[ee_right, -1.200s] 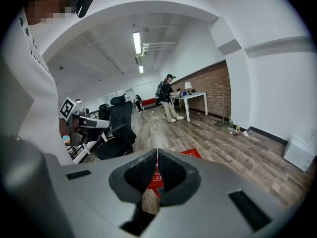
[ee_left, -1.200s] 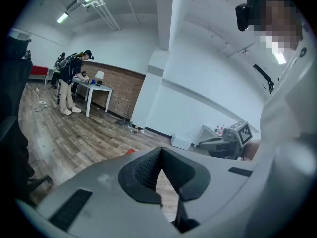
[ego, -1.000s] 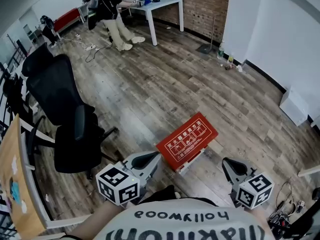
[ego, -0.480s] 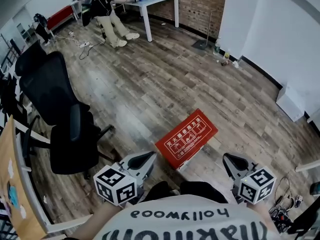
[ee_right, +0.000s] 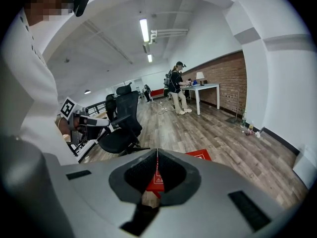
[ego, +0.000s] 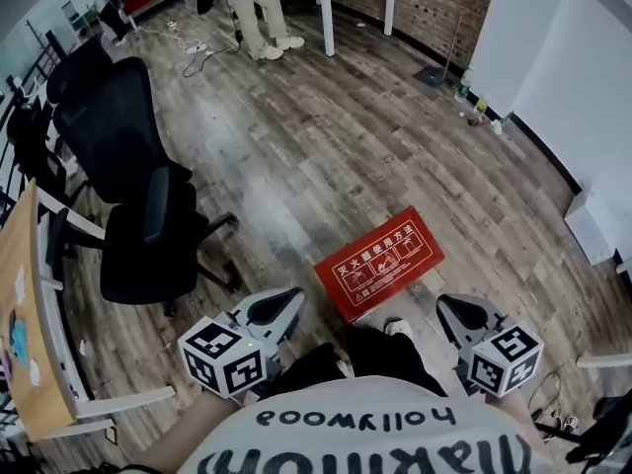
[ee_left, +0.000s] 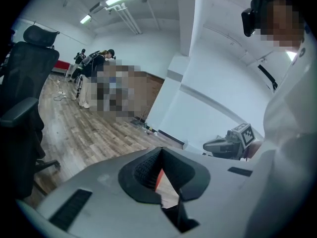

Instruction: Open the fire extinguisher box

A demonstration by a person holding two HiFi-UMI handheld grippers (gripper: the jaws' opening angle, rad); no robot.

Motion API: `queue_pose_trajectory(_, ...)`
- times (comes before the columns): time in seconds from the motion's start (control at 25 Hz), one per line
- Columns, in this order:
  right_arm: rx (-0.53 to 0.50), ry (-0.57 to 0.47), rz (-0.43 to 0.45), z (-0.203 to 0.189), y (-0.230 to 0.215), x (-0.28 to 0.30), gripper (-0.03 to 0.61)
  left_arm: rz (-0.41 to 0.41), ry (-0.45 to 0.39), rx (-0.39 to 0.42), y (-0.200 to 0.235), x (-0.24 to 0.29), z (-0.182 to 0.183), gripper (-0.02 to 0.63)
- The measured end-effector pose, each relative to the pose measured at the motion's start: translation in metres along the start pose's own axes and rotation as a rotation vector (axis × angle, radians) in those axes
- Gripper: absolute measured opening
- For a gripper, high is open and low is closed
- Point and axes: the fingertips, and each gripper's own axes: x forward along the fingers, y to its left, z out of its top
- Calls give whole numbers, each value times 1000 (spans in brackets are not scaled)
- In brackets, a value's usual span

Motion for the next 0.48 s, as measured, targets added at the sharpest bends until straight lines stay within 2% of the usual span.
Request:
queue_pose_trajectory(0.32,-36,70,121,4,-32,21,11,92,-12,-47,-3,27,0,7)
queue_pose_trajectory(0.48,-40,118,190,0,-56,34,11,167,-8,-74,-3,45,1,8)
